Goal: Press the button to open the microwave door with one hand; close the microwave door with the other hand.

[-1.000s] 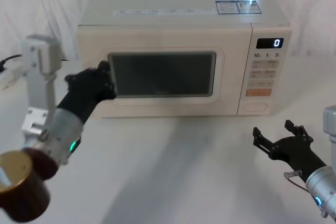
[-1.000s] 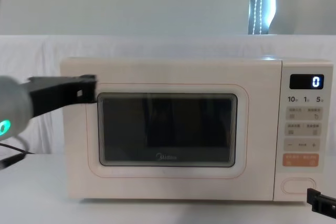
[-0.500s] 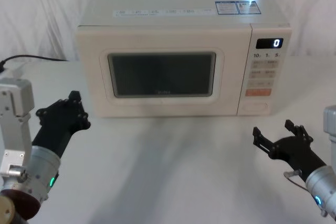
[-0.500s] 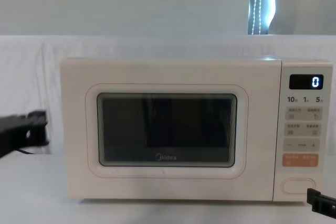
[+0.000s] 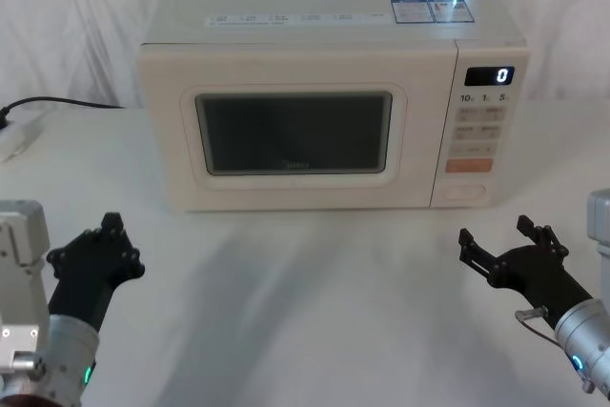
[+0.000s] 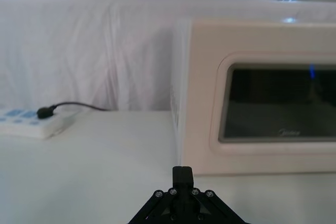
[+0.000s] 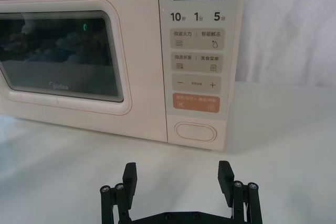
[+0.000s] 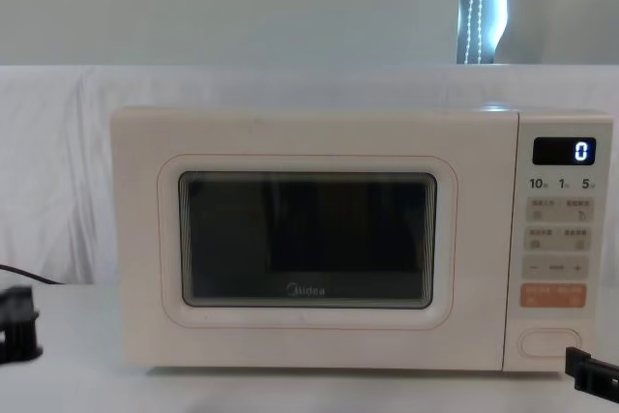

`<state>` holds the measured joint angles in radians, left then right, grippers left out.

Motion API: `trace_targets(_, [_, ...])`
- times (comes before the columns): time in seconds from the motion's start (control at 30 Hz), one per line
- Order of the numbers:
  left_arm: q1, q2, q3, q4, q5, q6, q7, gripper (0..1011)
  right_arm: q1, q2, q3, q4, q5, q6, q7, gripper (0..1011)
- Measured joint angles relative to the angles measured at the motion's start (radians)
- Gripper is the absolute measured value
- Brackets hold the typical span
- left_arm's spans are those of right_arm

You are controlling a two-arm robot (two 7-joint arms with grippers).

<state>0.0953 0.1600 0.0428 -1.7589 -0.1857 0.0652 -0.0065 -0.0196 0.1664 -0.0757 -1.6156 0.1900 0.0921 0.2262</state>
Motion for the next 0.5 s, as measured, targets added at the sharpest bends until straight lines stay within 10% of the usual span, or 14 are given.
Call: trace_targets(0.5, [-0.001,0.002,0.002,-0.003,0.0,0.0,0.0,4,0.0,0.0,0.0,0.0,0.0,0.0,0.0,1002])
